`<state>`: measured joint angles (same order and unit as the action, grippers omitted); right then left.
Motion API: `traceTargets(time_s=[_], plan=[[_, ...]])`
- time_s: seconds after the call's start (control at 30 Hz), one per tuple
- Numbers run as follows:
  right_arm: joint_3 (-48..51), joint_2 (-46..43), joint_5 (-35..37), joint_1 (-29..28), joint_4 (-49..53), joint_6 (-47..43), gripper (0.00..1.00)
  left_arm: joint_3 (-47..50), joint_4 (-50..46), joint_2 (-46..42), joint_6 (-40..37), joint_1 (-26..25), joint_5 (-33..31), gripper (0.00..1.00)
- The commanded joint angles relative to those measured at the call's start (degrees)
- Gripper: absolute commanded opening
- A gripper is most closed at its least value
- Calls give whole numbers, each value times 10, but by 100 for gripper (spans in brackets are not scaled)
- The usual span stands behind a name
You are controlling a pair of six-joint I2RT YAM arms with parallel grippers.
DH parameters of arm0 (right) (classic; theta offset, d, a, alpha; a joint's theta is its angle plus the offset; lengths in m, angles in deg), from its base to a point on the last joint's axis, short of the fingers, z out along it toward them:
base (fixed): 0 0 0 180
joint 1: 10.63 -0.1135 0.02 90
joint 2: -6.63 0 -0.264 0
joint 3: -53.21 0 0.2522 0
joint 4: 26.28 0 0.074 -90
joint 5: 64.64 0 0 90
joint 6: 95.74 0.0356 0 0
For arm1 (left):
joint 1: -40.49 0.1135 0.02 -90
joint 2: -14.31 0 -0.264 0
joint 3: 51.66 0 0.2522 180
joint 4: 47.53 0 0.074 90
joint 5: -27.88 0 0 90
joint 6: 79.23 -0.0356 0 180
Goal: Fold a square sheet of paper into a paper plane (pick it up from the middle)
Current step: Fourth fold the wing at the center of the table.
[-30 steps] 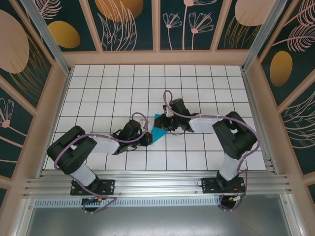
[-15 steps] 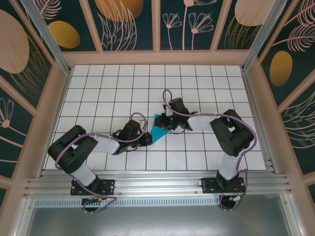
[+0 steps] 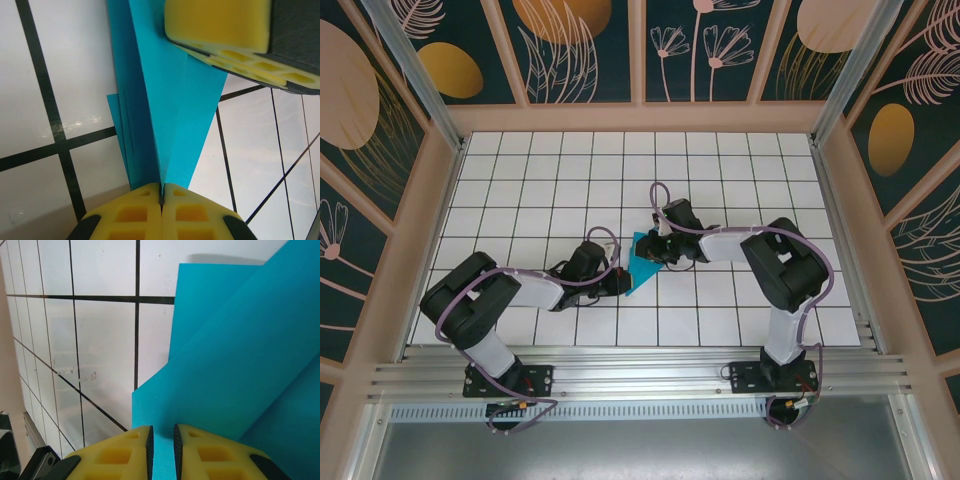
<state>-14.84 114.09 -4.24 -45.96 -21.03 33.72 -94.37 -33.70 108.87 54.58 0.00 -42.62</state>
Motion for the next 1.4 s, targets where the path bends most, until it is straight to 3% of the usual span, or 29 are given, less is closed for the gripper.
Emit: traceTargets(time_s=[0.0, 0.67, 0.97, 1.37], plan=[[-14, 9, 20, 4, 21, -5, 21, -11, -18, 7, 0, 3, 4, 6], [1, 1, 53, 6, 33, 1, 21, -6, -18, -22, 1, 11, -3, 16], [-3, 1, 47, 6, 34, 1, 22, -13, -26, -1, 10, 11, -8, 0], [-5, -64, 12, 5, 23, -7, 25, -11, -50, 33, 45, 11, -13, 0]])
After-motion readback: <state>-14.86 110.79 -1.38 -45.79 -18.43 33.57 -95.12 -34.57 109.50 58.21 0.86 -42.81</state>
